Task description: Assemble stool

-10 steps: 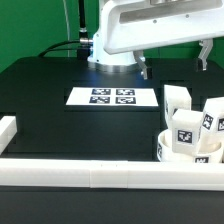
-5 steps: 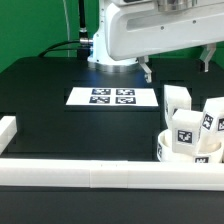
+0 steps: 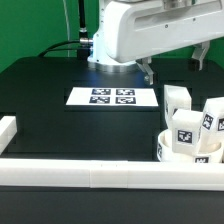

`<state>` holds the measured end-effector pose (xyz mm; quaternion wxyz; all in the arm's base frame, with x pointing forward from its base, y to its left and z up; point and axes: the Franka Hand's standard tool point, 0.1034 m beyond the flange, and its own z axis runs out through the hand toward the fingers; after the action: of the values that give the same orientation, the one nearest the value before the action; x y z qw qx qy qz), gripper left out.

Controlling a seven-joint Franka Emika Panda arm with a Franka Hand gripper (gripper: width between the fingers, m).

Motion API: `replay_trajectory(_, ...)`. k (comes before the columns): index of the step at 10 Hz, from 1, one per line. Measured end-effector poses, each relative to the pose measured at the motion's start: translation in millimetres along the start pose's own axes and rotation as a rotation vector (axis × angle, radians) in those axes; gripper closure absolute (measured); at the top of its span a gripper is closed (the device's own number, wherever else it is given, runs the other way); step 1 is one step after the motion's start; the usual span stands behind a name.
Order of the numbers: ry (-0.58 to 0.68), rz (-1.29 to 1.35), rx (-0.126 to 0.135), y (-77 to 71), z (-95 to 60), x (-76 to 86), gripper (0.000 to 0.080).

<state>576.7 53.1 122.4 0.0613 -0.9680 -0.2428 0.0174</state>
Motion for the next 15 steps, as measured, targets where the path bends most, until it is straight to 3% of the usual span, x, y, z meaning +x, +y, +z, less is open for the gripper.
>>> replay_trajectory(1,0.005,-0.094,-0.010,1.7,0.0,0.7,0.0151)
replay_trajectory(2,0.026,-0.251,-0.058,7.7,0.1,3.1,0.0151)
replay_trajectory(4,0.023,-0.498,-0.093,16.5,-2.8,3.9,0.0151)
replay_trajectory(10,-0.009,-0.860,-0.106,18.9,0.9,3.1,0.0151)
replay_trajectory(15,-0.009,-0.886,-0.104,13.1,10.4,8.3,0.0151)
